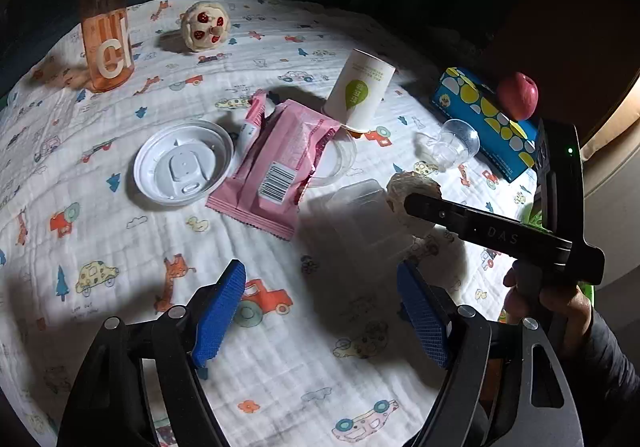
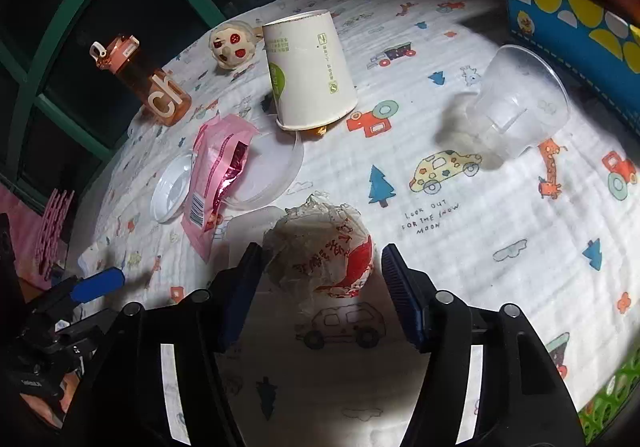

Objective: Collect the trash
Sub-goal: 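Move the right gripper to the white wrapped ball while the left withdraws to the table, then carry the white wrapped ball to the basket with right while left grasps a clear container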

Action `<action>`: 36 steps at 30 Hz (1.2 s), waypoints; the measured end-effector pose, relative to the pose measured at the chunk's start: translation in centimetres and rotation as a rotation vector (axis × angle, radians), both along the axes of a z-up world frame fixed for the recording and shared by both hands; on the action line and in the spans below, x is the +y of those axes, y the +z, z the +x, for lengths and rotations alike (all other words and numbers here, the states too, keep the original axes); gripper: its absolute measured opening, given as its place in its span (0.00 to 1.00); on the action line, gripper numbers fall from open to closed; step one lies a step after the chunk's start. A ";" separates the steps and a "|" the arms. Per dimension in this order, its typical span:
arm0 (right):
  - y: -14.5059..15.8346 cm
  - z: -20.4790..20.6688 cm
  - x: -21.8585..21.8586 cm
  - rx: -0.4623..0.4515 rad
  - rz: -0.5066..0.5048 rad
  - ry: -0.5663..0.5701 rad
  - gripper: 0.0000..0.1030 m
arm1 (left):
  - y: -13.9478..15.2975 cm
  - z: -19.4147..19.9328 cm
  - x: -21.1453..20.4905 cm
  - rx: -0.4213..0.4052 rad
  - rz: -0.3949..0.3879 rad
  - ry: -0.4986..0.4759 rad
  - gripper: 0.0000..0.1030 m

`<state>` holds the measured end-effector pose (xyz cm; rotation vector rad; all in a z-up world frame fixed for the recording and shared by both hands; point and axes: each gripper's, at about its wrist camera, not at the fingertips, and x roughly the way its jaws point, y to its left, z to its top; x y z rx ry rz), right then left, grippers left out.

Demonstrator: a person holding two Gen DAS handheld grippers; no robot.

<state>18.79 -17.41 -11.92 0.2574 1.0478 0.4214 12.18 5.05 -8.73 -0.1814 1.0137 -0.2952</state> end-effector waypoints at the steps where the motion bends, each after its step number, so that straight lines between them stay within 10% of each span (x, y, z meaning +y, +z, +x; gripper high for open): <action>1: 0.1 0.0 -0.1 -0.003 0.005 0.000 0.53 | -0.1 0.2 -0.3 0.003 -0.001 -0.005 0.72; 36: 7.0 -13.5 -16.3 -0.207 -0.183 -0.317 0.49 | -4.9 7.4 -9.7 0.193 0.118 0.094 0.58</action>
